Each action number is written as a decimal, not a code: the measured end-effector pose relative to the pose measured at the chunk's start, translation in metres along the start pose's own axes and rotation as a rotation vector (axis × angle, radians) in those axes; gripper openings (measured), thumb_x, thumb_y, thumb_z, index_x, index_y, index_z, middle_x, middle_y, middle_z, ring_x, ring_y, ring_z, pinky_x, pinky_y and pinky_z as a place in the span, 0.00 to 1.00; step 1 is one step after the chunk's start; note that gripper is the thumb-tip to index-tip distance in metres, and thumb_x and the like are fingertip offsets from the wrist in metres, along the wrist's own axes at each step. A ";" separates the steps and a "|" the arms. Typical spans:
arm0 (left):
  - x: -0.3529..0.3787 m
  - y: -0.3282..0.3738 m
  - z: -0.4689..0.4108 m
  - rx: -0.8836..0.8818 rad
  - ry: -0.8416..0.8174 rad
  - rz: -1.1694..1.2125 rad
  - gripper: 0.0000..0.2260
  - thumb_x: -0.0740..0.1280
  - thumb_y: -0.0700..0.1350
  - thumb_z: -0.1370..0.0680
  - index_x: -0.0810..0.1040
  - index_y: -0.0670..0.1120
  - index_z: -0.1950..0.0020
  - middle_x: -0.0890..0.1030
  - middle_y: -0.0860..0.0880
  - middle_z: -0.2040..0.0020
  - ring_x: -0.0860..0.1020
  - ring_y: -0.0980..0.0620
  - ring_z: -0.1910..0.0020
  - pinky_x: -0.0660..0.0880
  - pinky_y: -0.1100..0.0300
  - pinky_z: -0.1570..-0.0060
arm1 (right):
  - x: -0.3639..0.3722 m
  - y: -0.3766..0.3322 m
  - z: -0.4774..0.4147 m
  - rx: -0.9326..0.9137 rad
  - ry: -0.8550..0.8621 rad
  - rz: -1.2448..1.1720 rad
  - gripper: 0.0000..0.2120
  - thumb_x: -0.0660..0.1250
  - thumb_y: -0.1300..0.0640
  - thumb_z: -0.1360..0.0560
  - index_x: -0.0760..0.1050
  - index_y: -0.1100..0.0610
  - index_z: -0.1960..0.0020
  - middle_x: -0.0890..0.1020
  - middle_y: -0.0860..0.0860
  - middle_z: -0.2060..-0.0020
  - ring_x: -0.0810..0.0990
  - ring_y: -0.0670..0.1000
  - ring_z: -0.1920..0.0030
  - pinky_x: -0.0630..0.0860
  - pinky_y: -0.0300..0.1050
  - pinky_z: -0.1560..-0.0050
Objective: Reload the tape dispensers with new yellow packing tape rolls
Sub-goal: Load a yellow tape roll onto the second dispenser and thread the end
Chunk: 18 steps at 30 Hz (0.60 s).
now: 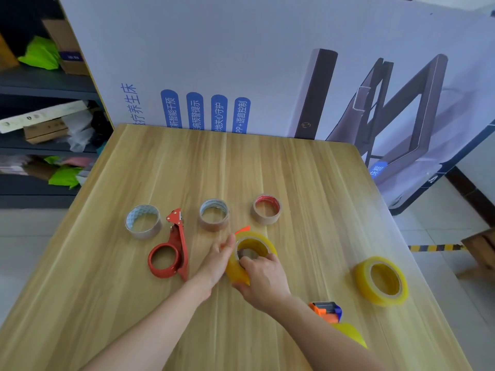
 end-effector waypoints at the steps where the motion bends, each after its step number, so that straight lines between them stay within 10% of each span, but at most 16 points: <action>1: -0.001 0.000 -0.002 0.018 0.032 -0.074 0.44 0.51 0.77 0.37 0.63 0.52 0.28 0.73 0.54 0.38 0.71 0.53 0.39 0.64 0.57 0.40 | 0.000 0.002 0.000 0.002 0.010 0.002 0.14 0.65 0.43 0.26 0.73 0.52 0.48 0.83 0.51 0.54 0.79 0.54 0.51 0.65 0.46 0.42; 11: 0.004 0.004 -0.015 0.139 0.025 -0.250 0.40 0.44 0.77 0.32 0.64 0.58 0.26 0.68 0.57 0.28 0.63 0.53 0.27 0.59 0.58 0.34 | 0.003 0.014 0.001 0.024 0.041 -0.008 0.14 0.65 0.43 0.26 0.73 0.53 0.49 0.83 0.51 0.55 0.79 0.55 0.51 0.64 0.46 0.41; 18: -0.007 0.006 -0.026 0.119 0.082 -0.283 0.40 0.48 0.81 0.38 0.68 0.61 0.34 0.74 0.57 0.43 0.72 0.54 0.42 0.67 0.56 0.42 | -0.002 0.019 -0.010 -0.019 0.130 -0.037 0.12 0.68 0.49 0.29 0.75 0.54 0.48 0.83 0.50 0.55 0.79 0.54 0.50 0.64 0.45 0.41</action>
Point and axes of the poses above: each hand's wrist, its own z-axis away from the middle knuckle, its own x-axis out of the palm, y = z × x, the point moved 2 cm from there along -z, towards the middle knuckle
